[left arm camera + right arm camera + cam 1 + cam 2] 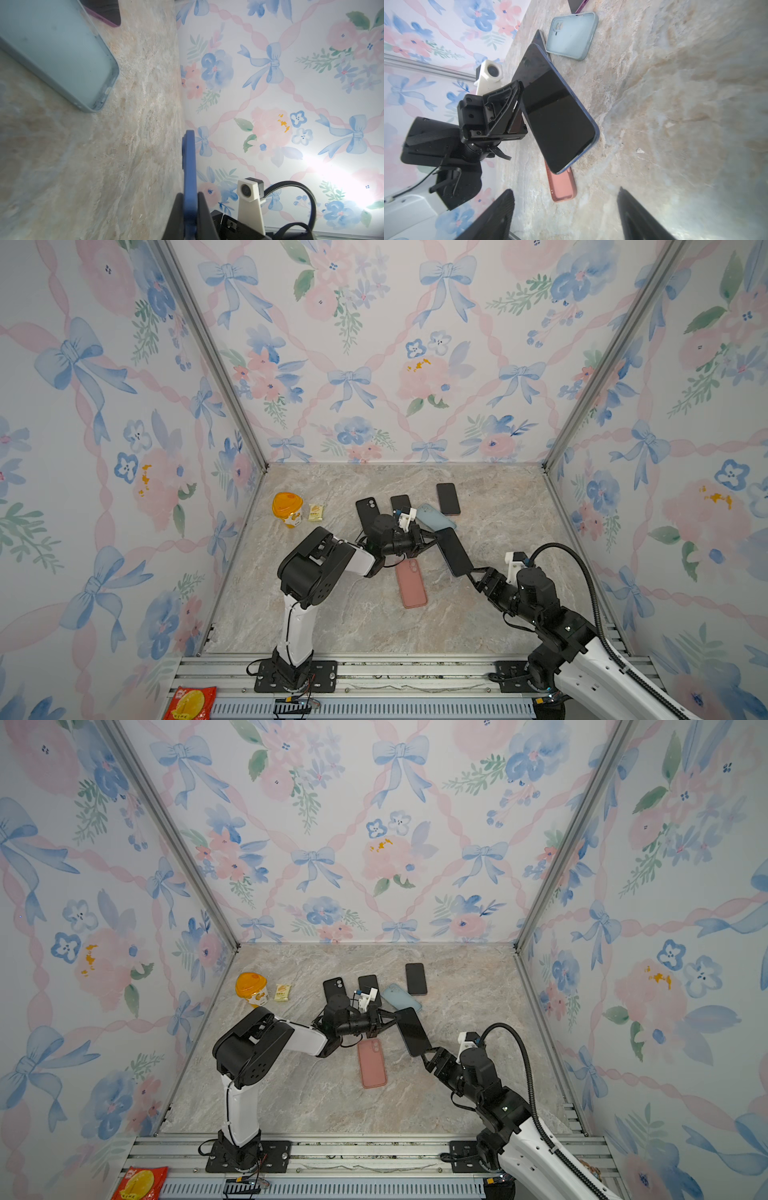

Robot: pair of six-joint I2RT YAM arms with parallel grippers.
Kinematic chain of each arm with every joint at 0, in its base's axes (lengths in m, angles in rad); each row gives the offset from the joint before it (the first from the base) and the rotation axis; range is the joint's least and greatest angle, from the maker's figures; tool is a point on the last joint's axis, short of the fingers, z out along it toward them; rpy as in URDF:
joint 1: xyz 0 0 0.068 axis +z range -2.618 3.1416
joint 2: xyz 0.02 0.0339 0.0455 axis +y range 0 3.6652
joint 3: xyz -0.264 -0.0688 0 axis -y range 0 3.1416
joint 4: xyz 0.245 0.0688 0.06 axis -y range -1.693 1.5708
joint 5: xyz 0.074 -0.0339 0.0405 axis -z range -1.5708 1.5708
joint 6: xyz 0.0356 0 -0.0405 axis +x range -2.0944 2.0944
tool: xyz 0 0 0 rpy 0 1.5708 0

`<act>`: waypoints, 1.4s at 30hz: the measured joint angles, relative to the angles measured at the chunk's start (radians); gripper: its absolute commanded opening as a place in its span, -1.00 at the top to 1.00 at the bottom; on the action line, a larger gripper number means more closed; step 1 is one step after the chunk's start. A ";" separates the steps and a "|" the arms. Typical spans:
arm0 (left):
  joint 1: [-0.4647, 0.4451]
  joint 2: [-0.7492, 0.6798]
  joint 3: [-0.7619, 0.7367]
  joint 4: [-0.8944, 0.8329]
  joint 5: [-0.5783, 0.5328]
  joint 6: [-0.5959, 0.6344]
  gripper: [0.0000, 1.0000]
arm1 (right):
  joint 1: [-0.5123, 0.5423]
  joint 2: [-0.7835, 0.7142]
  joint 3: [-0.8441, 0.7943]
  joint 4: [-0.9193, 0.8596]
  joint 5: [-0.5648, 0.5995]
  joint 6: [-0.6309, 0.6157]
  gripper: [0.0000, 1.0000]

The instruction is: Put the phone into the phone case

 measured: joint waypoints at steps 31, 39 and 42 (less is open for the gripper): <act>0.000 -0.074 -0.139 0.235 -0.113 -0.220 1.00 | -0.076 0.377 -0.103 0.798 -0.089 0.209 0.19; -0.001 -0.074 -0.142 0.248 -0.116 -0.229 1.00 | -0.079 0.364 -0.103 0.797 -0.088 0.204 0.42; 0.000 -0.074 -0.142 0.257 -0.116 -0.229 1.00 | -0.078 0.364 -0.103 0.797 -0.087 0.203 0.53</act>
